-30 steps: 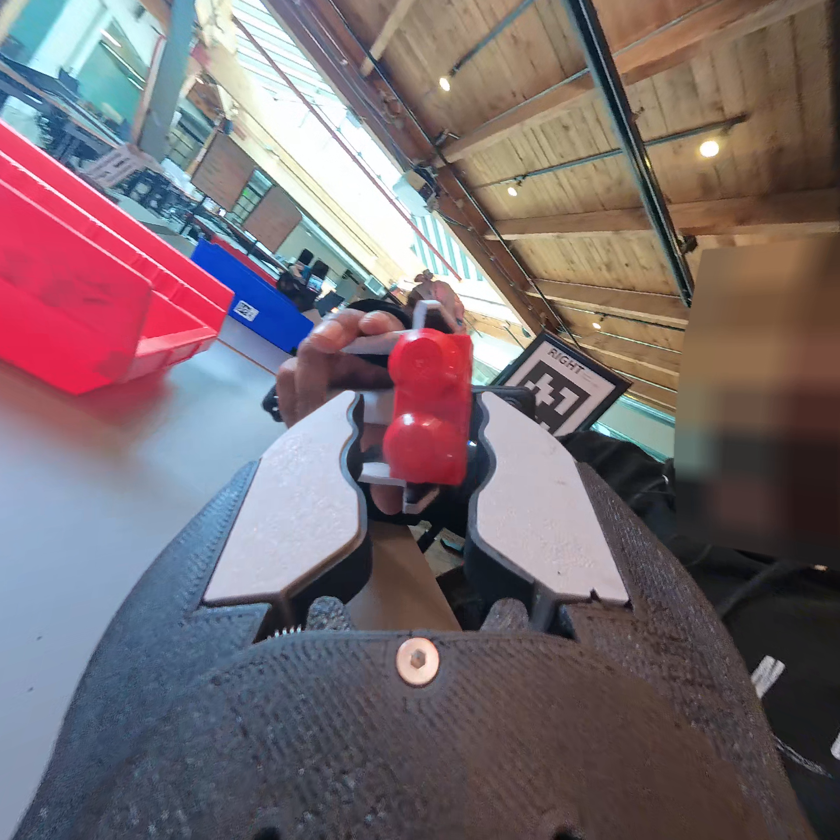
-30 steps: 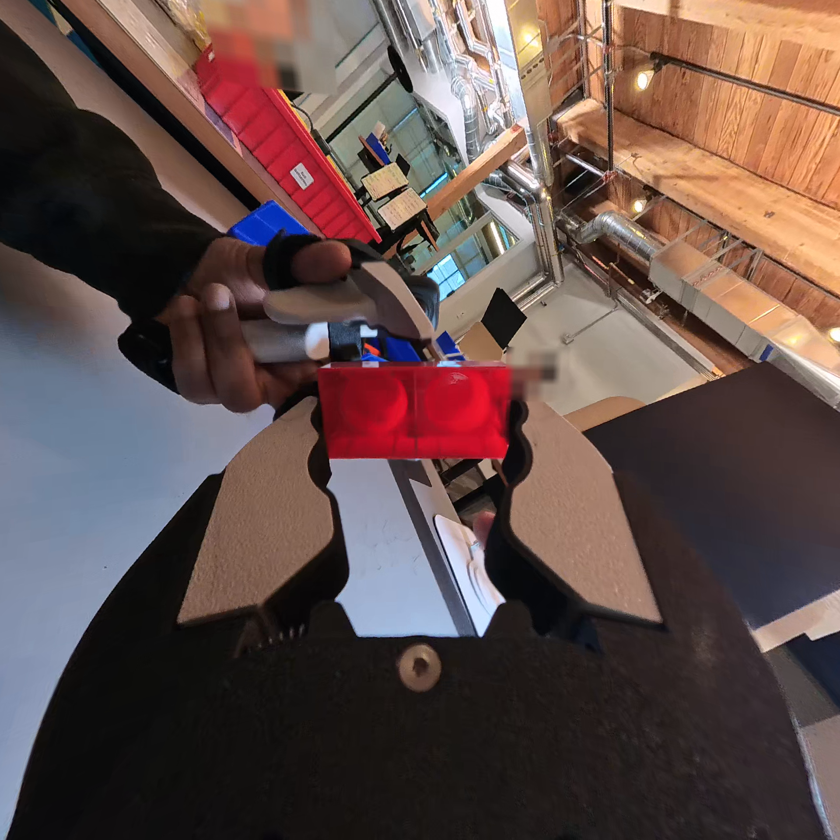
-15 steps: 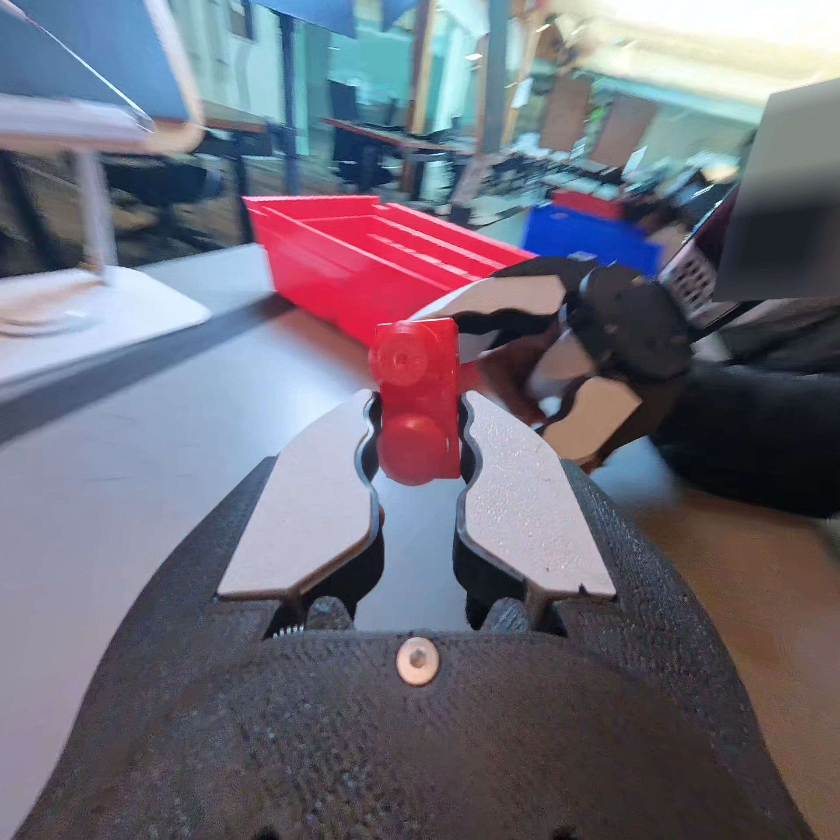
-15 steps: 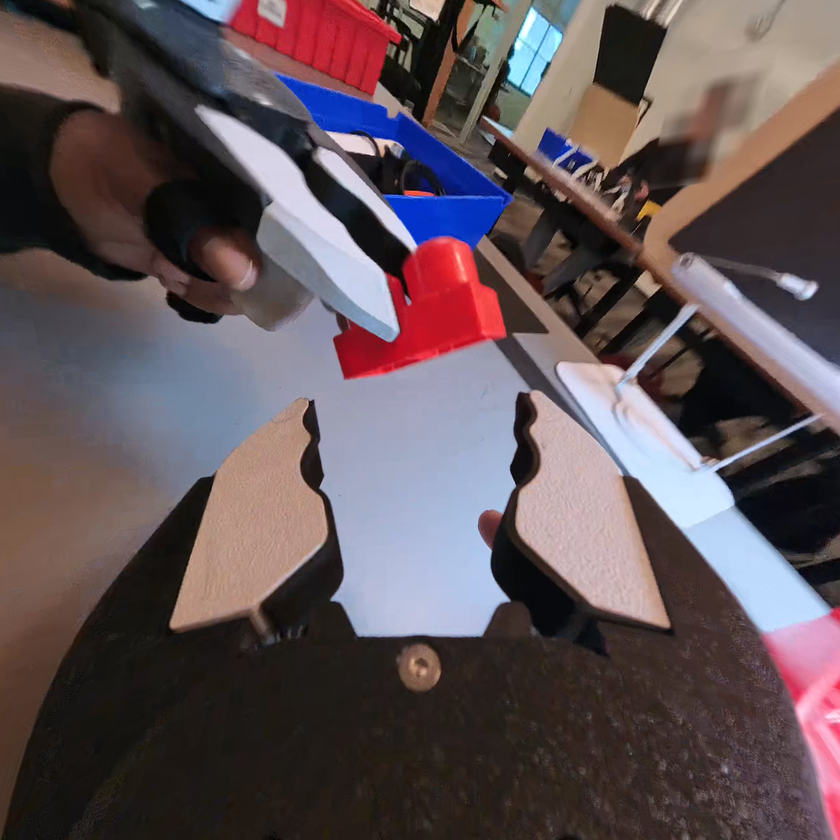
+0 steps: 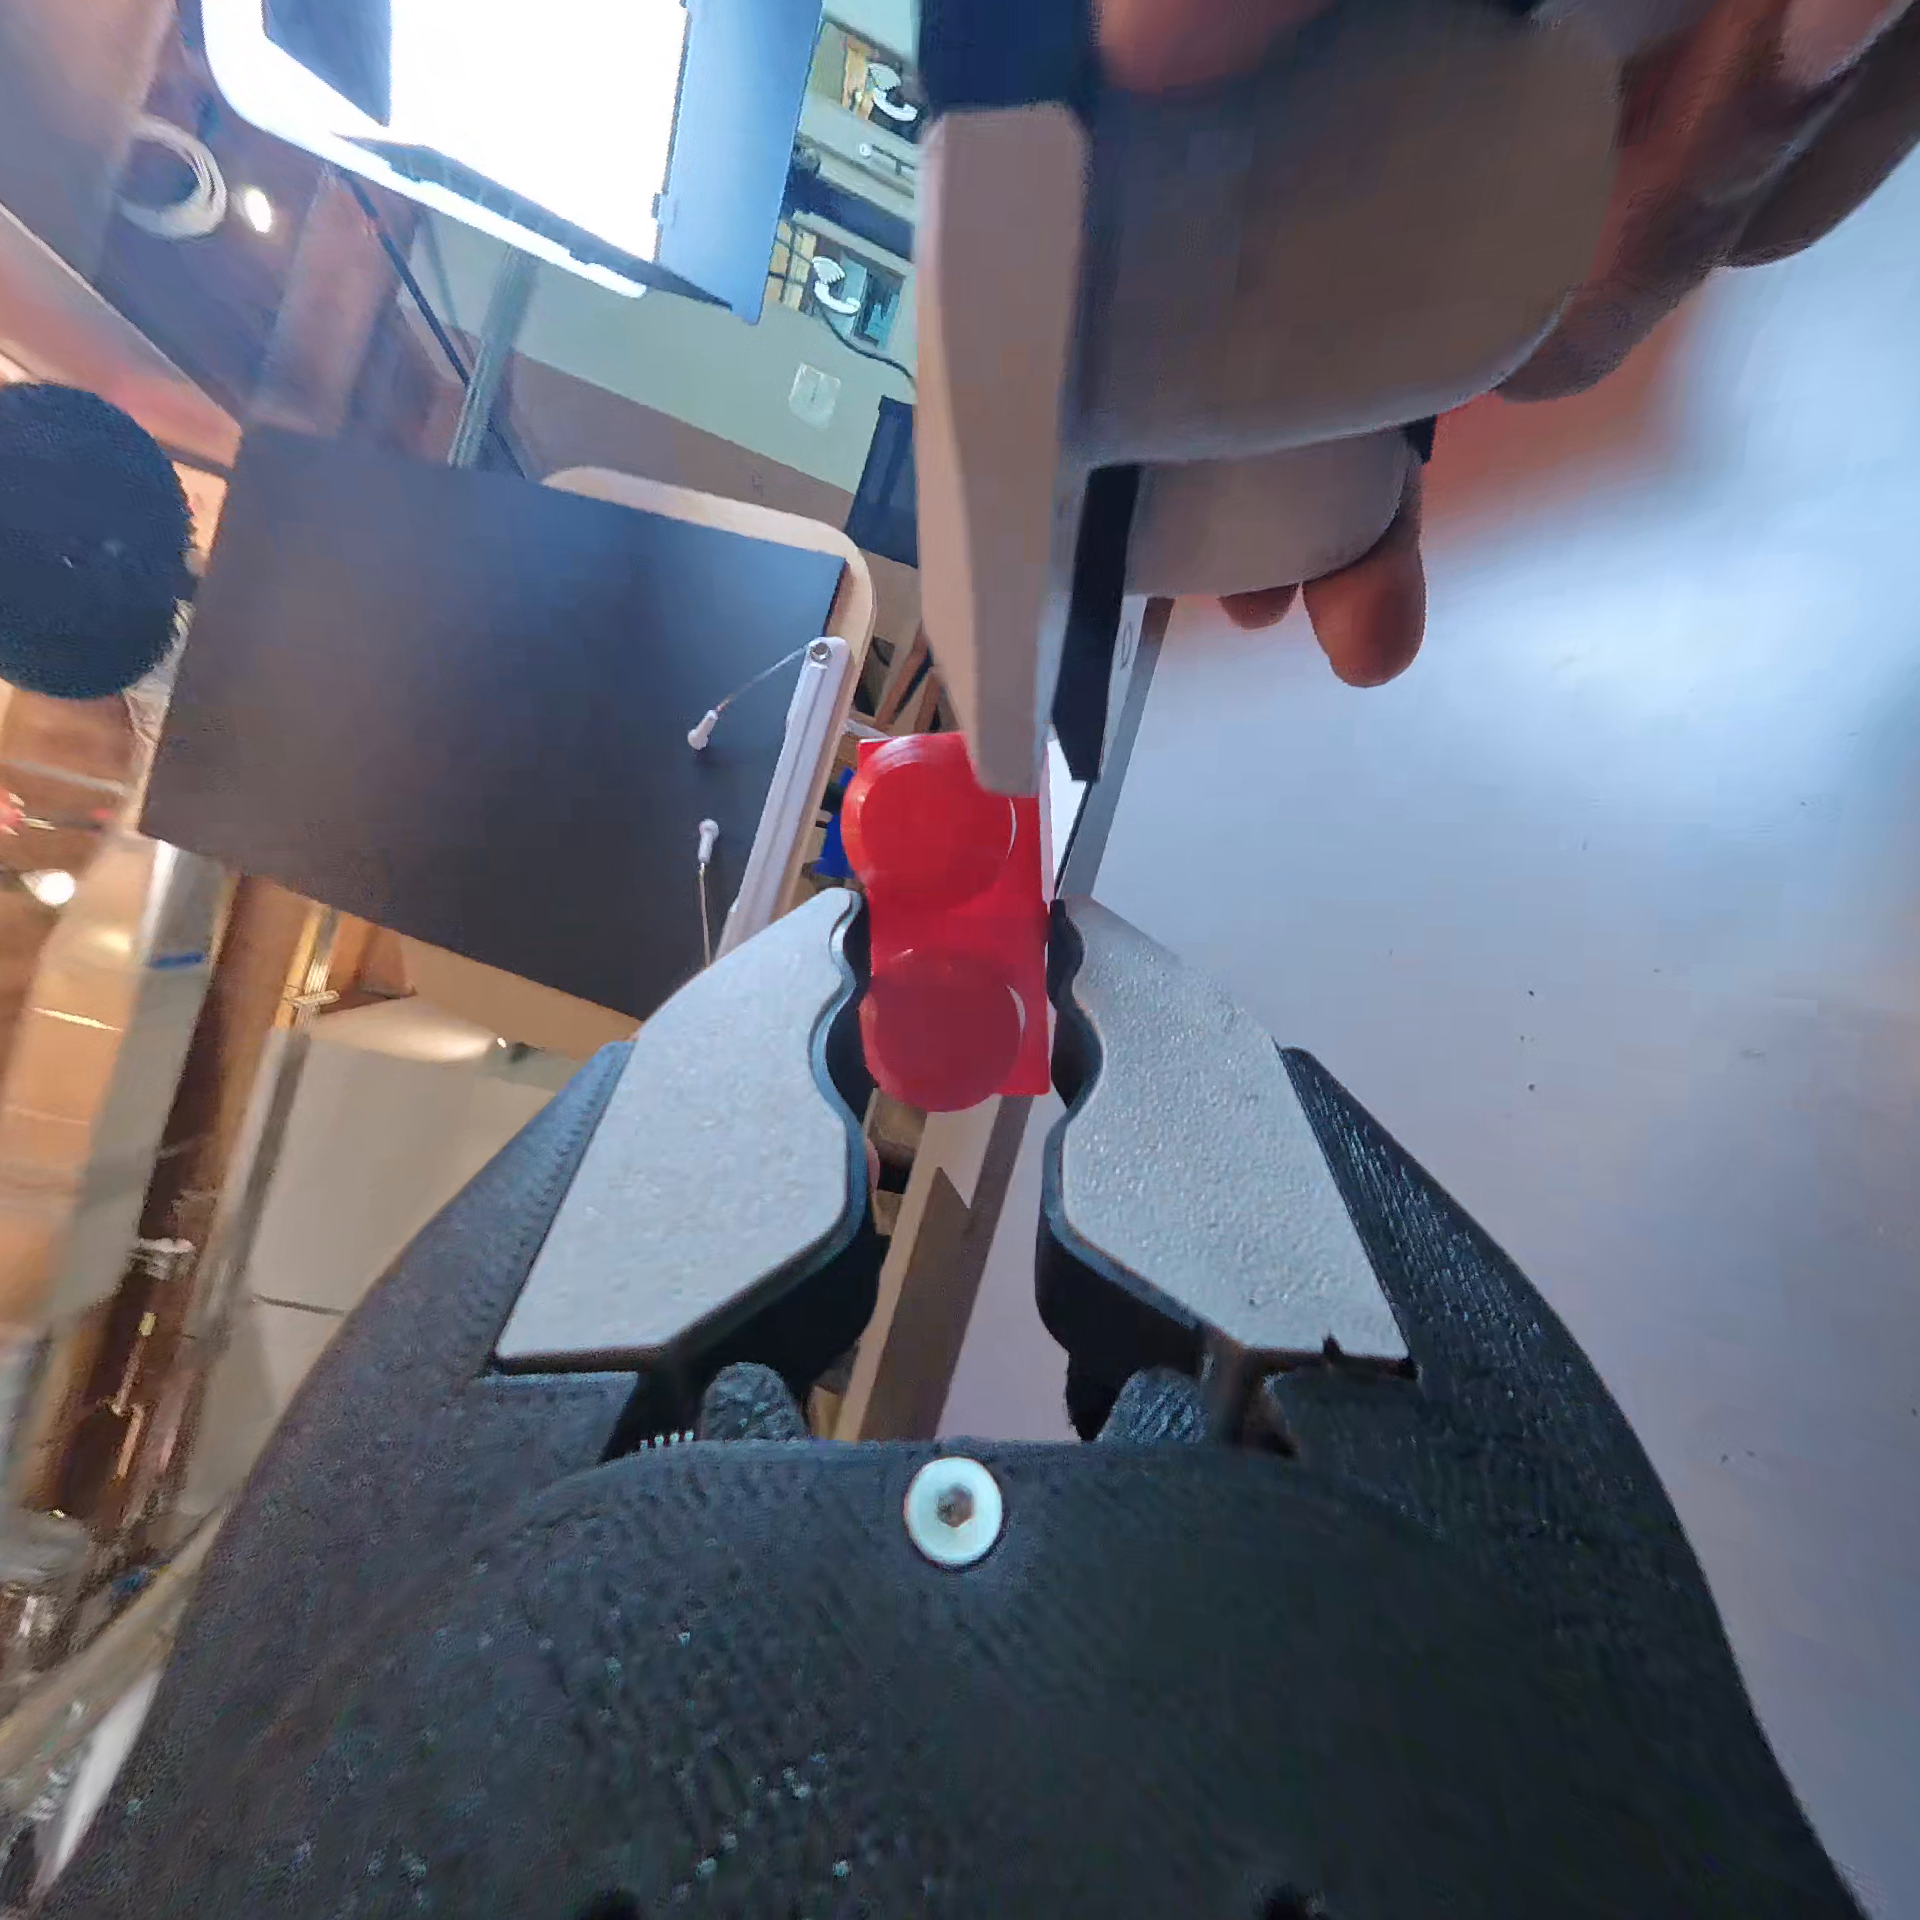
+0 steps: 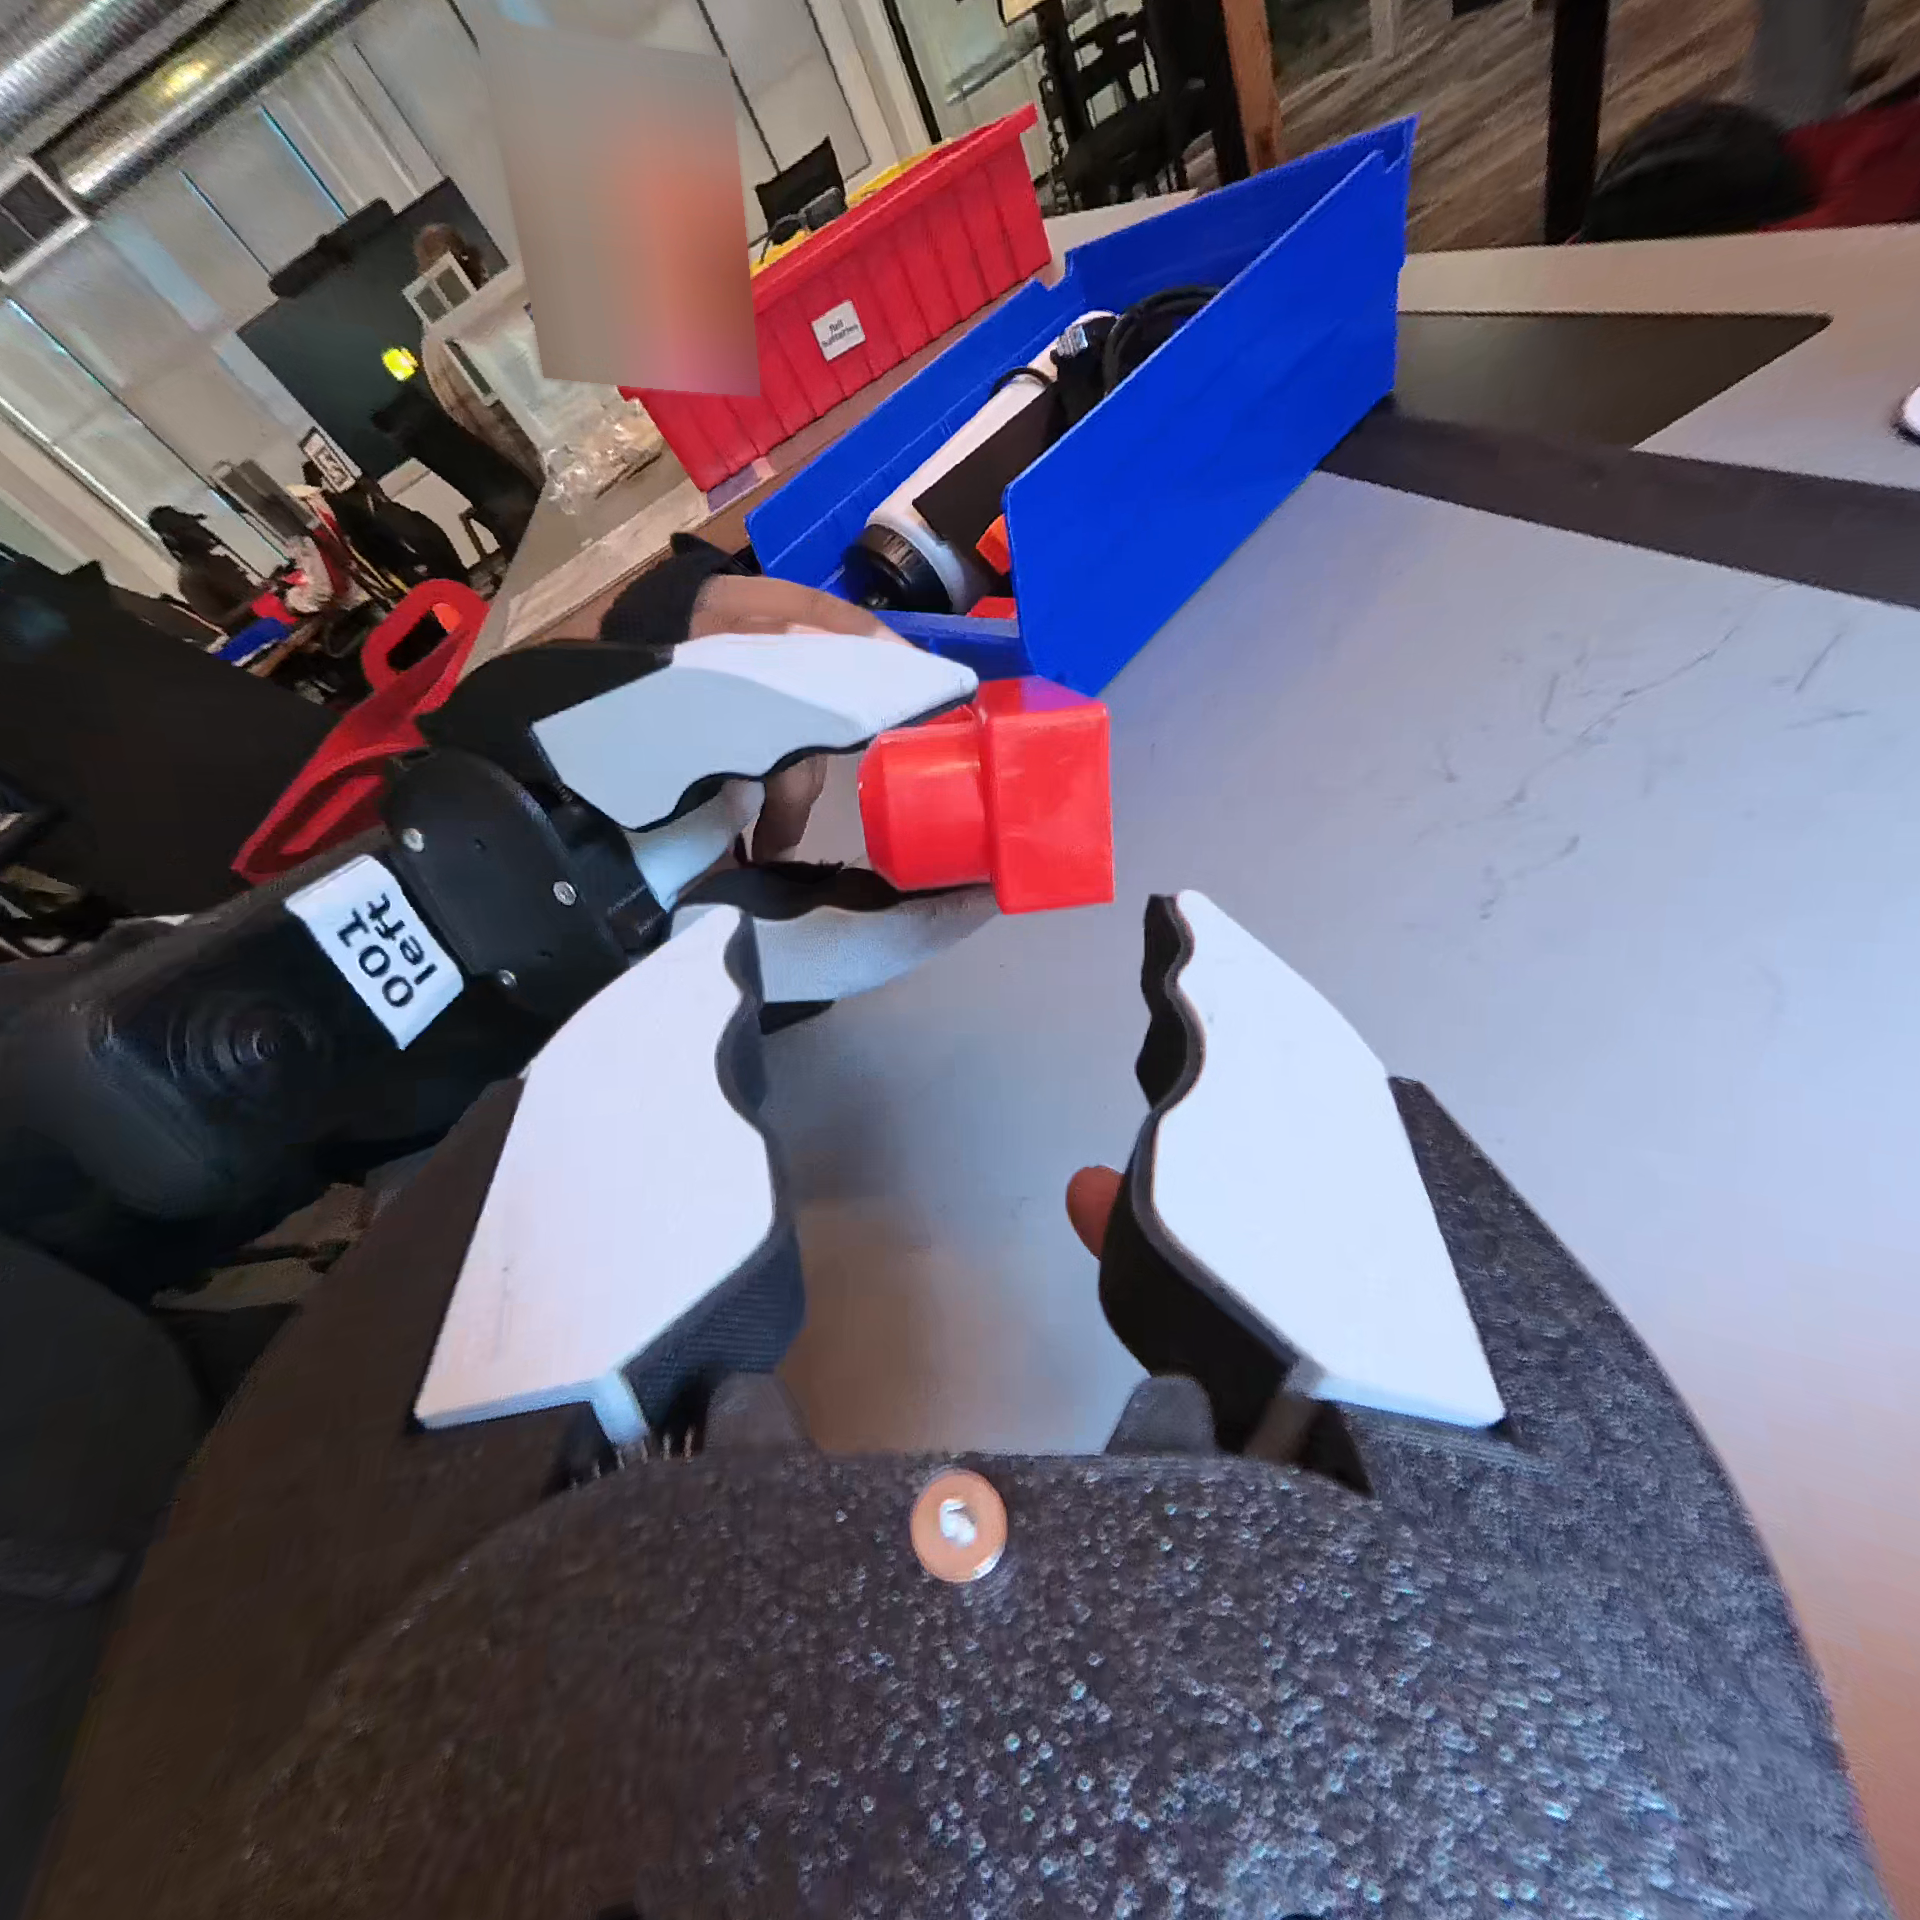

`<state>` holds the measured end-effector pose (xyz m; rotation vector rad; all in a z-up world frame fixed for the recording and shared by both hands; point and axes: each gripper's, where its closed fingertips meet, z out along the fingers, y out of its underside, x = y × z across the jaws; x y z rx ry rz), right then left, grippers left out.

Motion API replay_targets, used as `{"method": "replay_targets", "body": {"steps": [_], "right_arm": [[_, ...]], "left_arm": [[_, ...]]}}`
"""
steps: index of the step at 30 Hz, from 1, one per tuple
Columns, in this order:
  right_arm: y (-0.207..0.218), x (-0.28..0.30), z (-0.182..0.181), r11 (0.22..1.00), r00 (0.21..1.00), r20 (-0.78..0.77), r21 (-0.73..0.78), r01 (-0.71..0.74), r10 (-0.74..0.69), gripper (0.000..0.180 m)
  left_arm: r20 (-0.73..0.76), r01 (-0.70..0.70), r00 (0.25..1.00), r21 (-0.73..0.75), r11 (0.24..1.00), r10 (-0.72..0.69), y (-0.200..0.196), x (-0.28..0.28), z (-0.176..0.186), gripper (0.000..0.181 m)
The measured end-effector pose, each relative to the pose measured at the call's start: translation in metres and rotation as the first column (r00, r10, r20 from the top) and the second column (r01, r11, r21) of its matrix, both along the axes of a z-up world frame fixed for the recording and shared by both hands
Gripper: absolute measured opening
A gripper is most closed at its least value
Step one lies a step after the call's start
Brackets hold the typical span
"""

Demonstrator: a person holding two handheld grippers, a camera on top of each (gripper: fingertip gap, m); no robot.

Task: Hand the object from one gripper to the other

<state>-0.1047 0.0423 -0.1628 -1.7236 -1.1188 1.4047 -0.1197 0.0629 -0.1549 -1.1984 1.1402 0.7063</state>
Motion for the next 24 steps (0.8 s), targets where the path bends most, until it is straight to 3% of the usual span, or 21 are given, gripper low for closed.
{"method": "replay_targets", "body": {"steps": [4,7,12,16,21,24], "right_arm": [[-0.003,-0.001,-0.006,1.0,1.0,0.018,0.008,-0.01,0.01,0.056],[0.003,0.003,-0.007,0.999,1.0,0.016,0.053,0.008,-0.009,0.021],[0.002,0.006,-0.005,0.998,1.0,0.002,0.06,-0.021,0.021,0.021],[0.004,0.006,-0.005,0.986,1.0,0.01,0.164,-0.009,0.008,0.02],[0.012,0.014,0.001,0.953,1.0,-0.01,0.303,0.019,-0.017,0.02],[0.016,0.022,0.013,0.908,0.998,-0.068,0.417,0.046,-0.019,0.02]], "left_arm": [[-0.064,0.024,0.998,0.023,0.999,-0.023,-0.004,0.006,-0.002,0.032],[-0.031,0.063,0.998,0.01,0.998,-0.062,-0.008,0.009,0.001,0.032],[-0.007,0.076,0.997,-0.005,0.997,-0.076,-0.01,0.012,0.004,0.032],[0.004,0.085,0.996,-0.014,0.996,-0.085,-0.01,0.012,0.003,0.032],[0.27,0.195,0.952,-0.16,0.968,-0.147,-0.013,0.015,0.007,0.035],[0.576,0.374,0.805,-0.309,0.875,-0.14,-0.017,0.019,0.014,0.052]]}}
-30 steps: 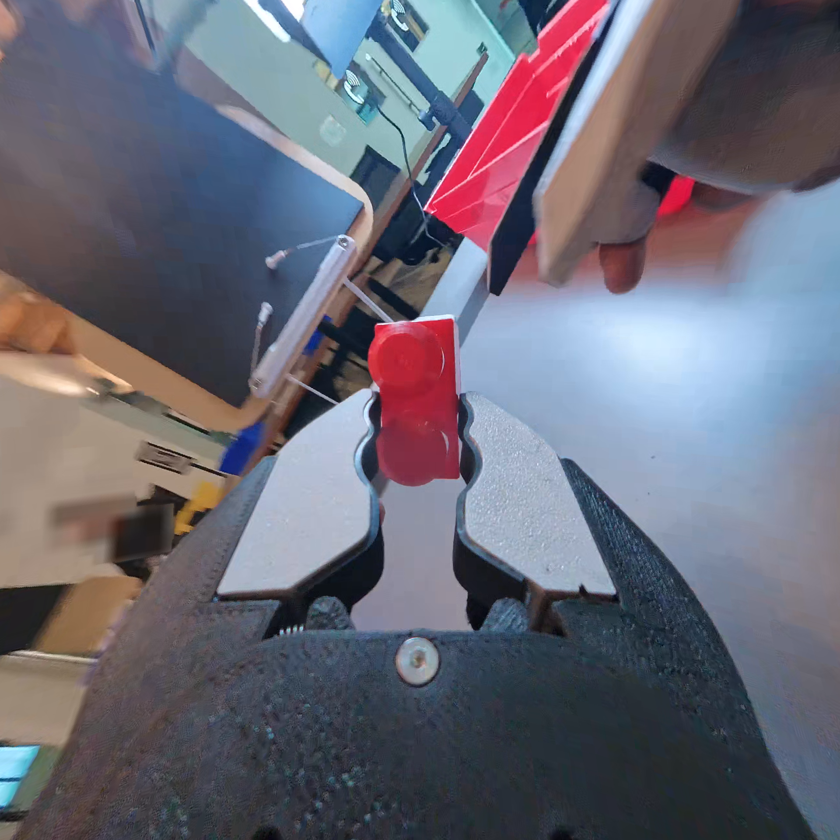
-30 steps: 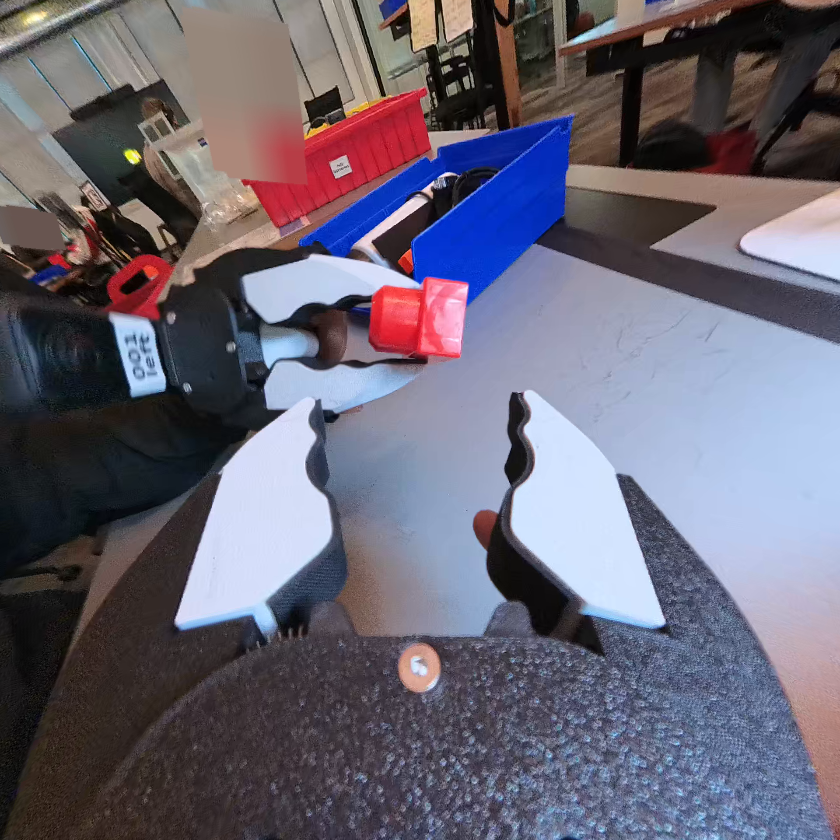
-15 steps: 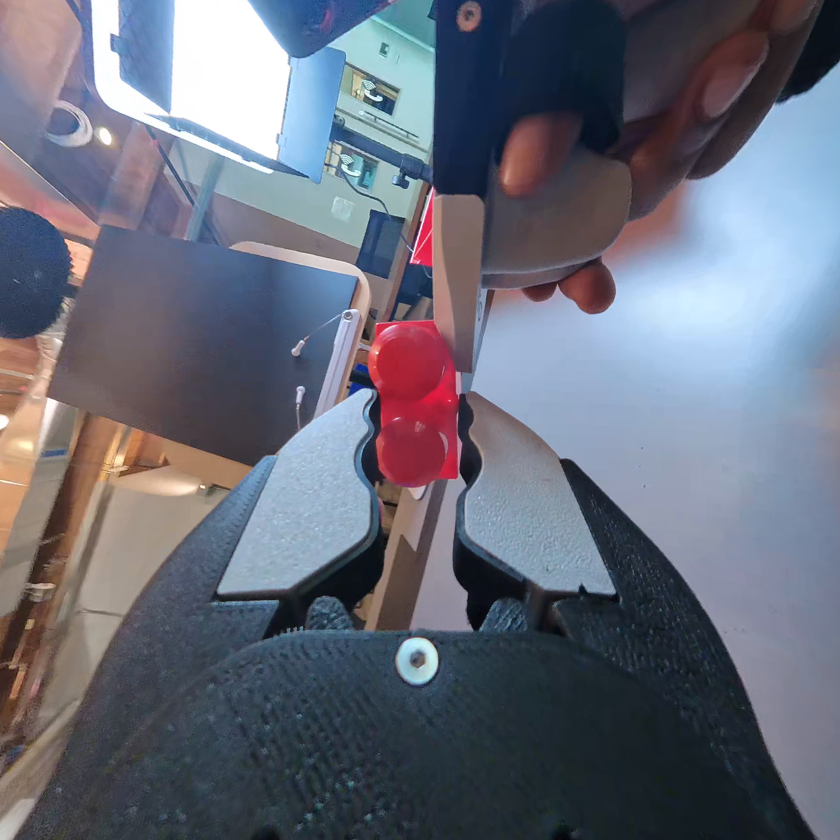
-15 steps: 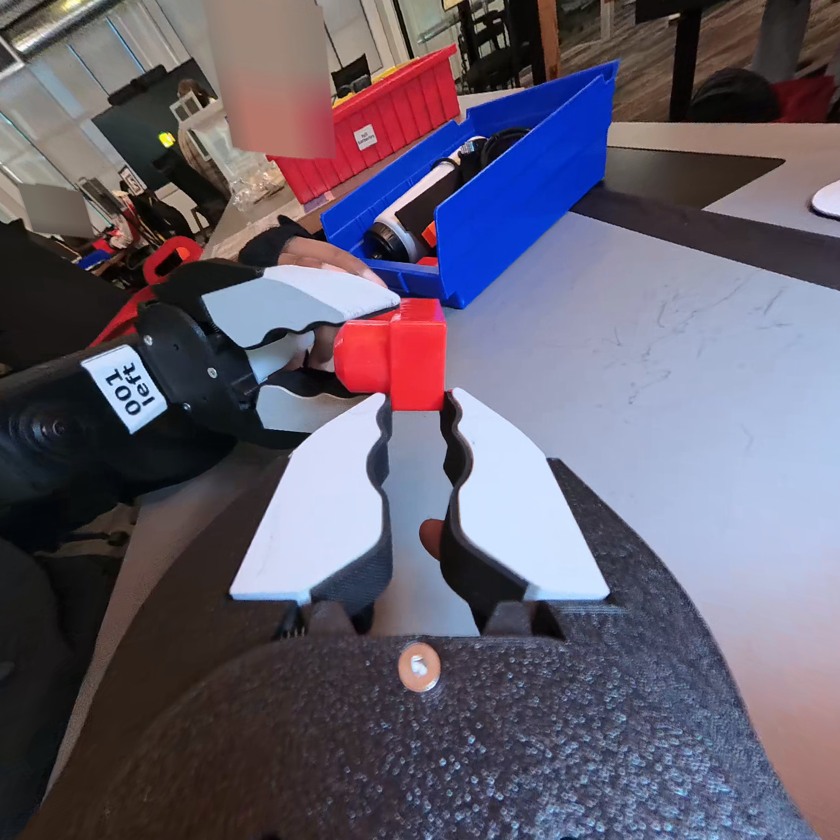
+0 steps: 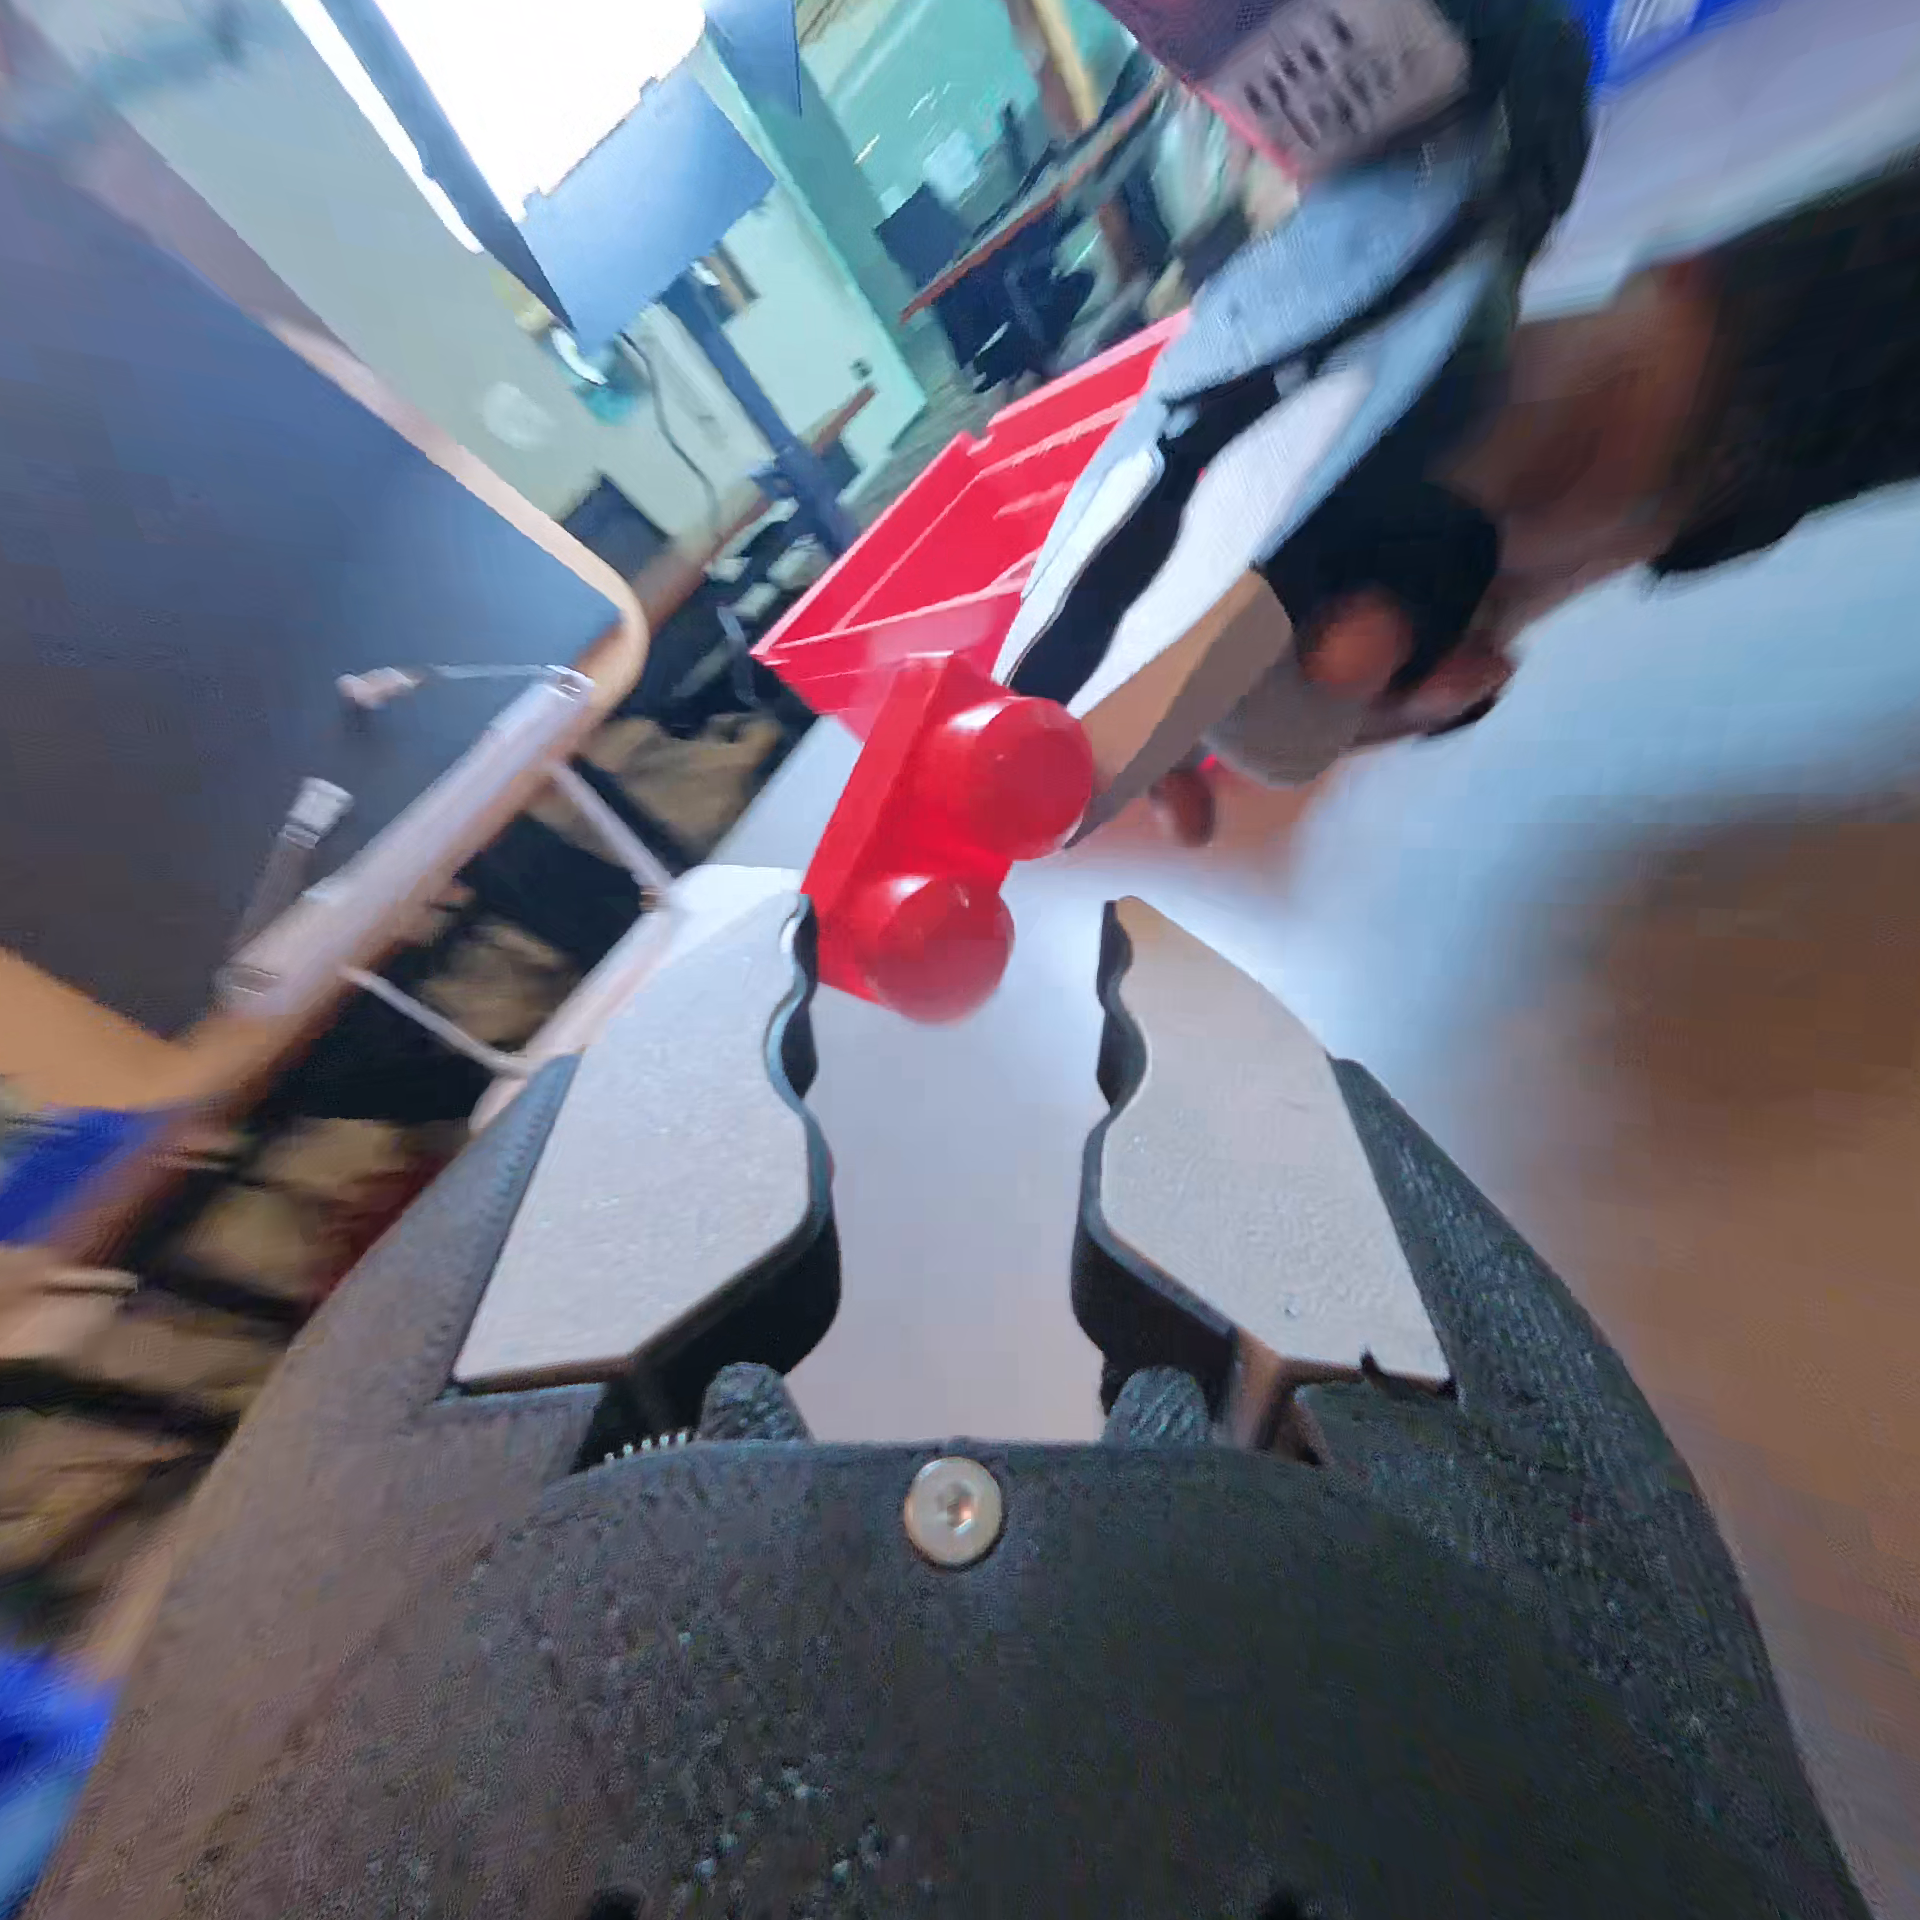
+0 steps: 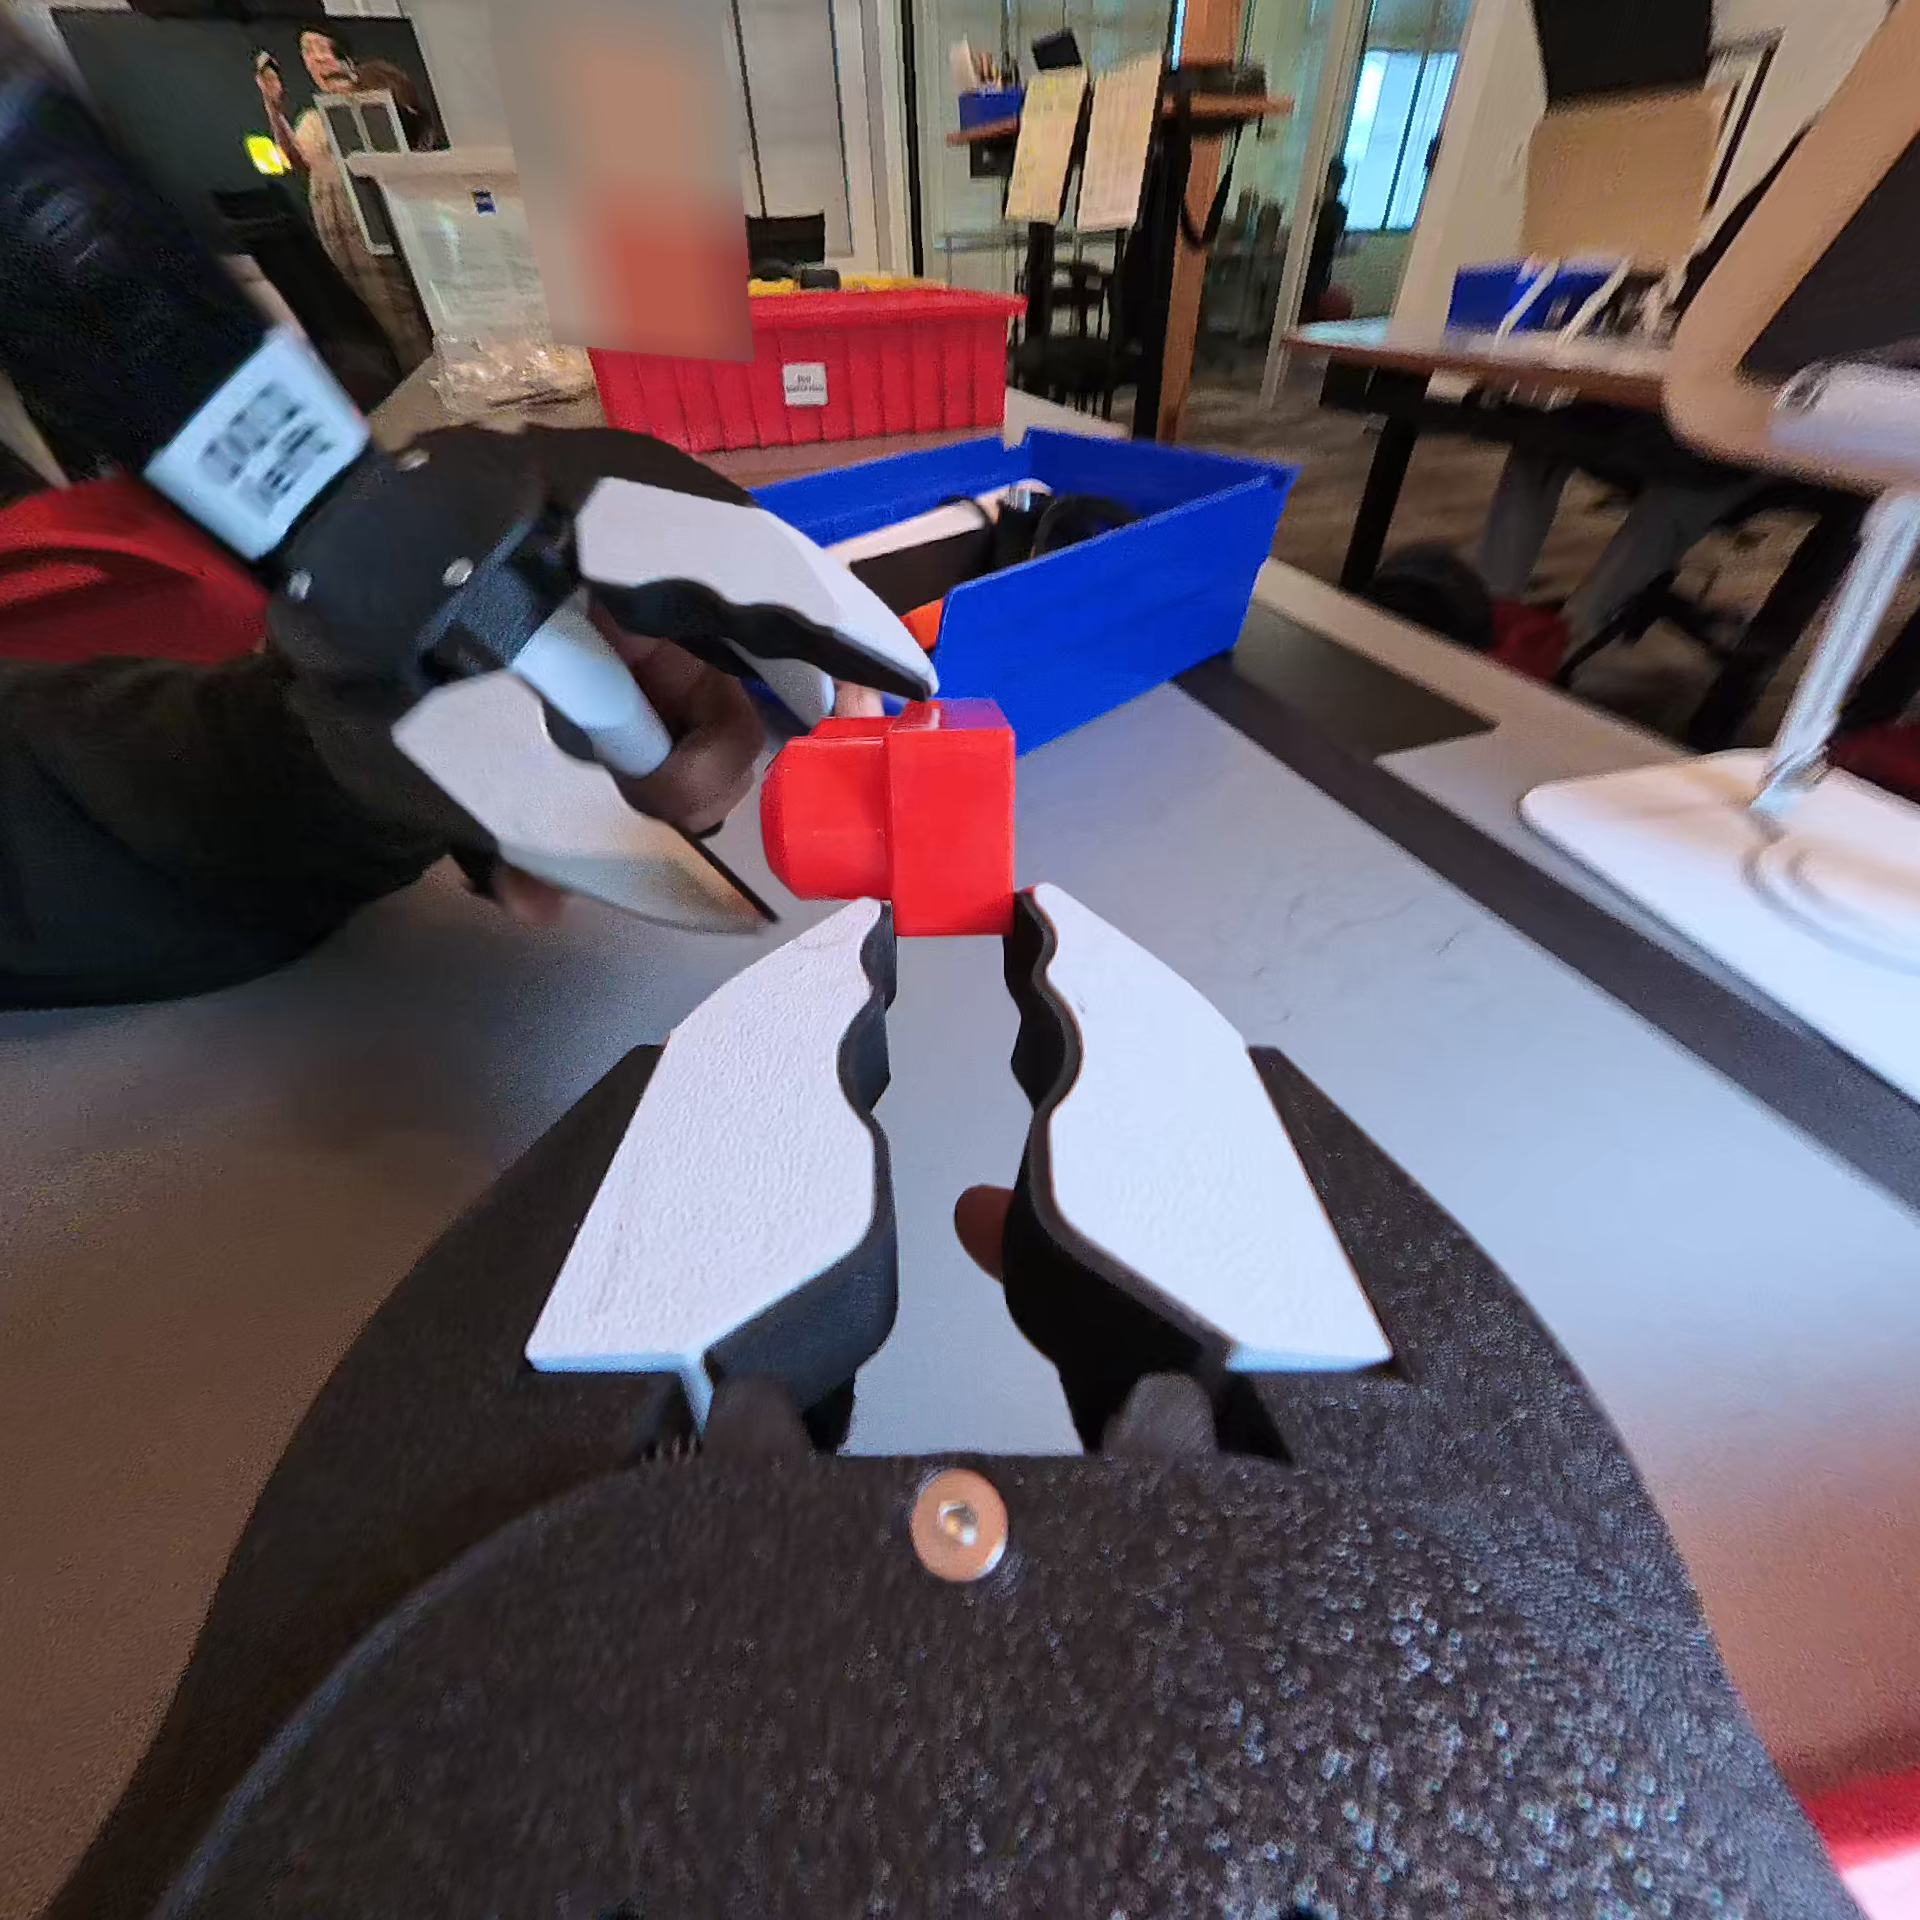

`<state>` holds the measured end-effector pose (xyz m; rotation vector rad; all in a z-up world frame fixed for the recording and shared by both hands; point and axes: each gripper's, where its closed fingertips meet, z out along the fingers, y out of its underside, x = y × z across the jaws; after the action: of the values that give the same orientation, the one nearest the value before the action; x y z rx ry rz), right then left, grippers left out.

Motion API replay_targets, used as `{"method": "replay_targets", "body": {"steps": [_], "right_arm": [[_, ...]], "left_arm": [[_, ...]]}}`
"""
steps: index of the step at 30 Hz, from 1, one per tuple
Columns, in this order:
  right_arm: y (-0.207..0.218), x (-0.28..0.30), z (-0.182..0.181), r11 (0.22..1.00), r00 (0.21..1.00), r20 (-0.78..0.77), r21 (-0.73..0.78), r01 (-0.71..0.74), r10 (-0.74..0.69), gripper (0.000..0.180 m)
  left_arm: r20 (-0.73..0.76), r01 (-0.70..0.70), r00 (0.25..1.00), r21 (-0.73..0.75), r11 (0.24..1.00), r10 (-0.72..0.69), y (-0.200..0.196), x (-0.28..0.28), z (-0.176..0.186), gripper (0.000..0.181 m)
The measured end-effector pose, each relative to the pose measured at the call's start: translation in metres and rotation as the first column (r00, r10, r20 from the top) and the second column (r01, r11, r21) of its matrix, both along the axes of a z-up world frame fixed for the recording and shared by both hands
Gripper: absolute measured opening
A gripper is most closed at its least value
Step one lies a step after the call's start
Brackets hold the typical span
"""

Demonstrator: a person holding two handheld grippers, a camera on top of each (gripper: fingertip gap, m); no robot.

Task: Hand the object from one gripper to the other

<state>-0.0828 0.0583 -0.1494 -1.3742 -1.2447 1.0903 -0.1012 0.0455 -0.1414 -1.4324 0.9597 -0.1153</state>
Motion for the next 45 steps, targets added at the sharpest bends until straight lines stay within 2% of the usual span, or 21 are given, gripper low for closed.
{"method": "replay_targets", "body": {"steps": [2,5,9,12,13,15,17,19,22,25,28,30,34,37,39,42,45], "right_arm": [[0.0,0.004,0.006,0.991,1.0,-0.011,0.132,0.015,-0.013,0.02],[-0.006,0.005,0.018,0.943,0.998,-0.057,0.329,0.05,-0.033,0.02],[-0.02,-0.001,0.026,0.831,0.997,-0.064,0.551,0.072,-0.044,0.02],[-0.036,-0.007,0.026,0.763,0.999,-0.048,0.644,0.043,-0.016,0.02],[-0.041,-0.009,0.026,0.752,0.999,-0.039,0.658,0.029,-0.005,0.02],[-0.046,-0.011,0.027,0.725,0.999,-0.032,0.689,0.022,0.0,0.021],[-0.044,-0.012,0.025,0.708,1.0,-0.014,0.706,0.029,-0.026,0.02],[-0.037,-0.012,0.021,0.71,0.998,0.003,0.703,0.043,-0.064,0.021],[-0.022,-0.01,0.015,0.759,0.991,0.018,0.645,0.088,-0.13,0.02],[-0.014,-0.008,0.014,0.869,0.993,0.016,0.486,0.094,-0.116,0.029],[-0.014,-0.008,0.015,0.967,0.999,0.004,0.251,0.051,-0.054,0.044],[-0.019,-0.01,0.02,0.997,0.999,-0.049,0.075,0.003,0.001,0.051],[-0.031,-0.023,0.023,0.971,0.986,-0.153,-0.218,-0.1,0.067,0.053],[-0.038,-0.03,0.026,0.94,0.974,-0.216,-0.314,-0.134,0.066,0.046],[-0.043,-0.029,0.034,0.926,0.957,-0.281,-0.335,-0.172,0.076,0.03],[-0.042,-0.023,0.043,0.92,0.944,-0.316,-0.333,-0.206,0.097,0.029],[-0.037,-0.017,0.05,0.912,0.938,-0.333,-0.351,-0.215,0.093,0.029]], "left_arm": [[0.277,0.129,0.958,-0.174,0.976,-0.077,-0.005,-0.001,0.012,0.054],[0.598,0.334,0.798,-0.338,0.88,-0.074,-0.006,-0.01,0.024,0.058],[0.798,0.539,0.603,-0.38,0.752,-0.028,-0.007,-0.017,0.029,0.059],[0.872,0.712,0.484,-0.345,0.611,-0.073,-0.024,-0.008,0.035,0.052],[0.874,0.744,0.479,-0.354,0.567,-0.083,-0.029,-0.004,0.034,0.05],[0.872,0.774,0.476,-0.356,0.524,-0.11,-0.037,0.002,0.033,0.049],[0.864,0.769,0.485,-0.349,0.536,-0.133,-0.038,0.003,0.034,0.042],[0.831,0.72,0.538,-0.364,0.591,-0.144,-0.034,0.003,0.032,0.042],[0.751,0.603,0.644,-0.379,0.702,-0.148,-0.026,0.001,0.027,0.04],[0.688,0.466,0.718,-0.366,0.805,-0.103,-0.014,-0.008,0.027,0.039],[0.703,0.433,0.705,-0.329,0.839,-0.088,-0.009,-0.017,0.032,0.039],[0.747,0.456,0.659,-0.306,0.836,-0.086,-0.008,-0.02,0.037,0.039],[0.834,0.509,0.543,-0.231,0.829,-0.101,-0.01,-0.021,0.049,0.038],[0.863,0.546,0.492,-0.2,0.814,-0.118,-0.015,-0.012,0.052,0.039],[0.862,0.549,0.492,-0.196,0.813,-0.124,-0.016,-0.006,0.051,0.038],[0.858,0.577,0.491,-0.188,0.795,-0.153,-0.021,-0.002,0.052,0.037],[0.828,0.586,0.537,-0.226,0.778,-0.163,-0.023,0.001,0.045,0.036]]}}
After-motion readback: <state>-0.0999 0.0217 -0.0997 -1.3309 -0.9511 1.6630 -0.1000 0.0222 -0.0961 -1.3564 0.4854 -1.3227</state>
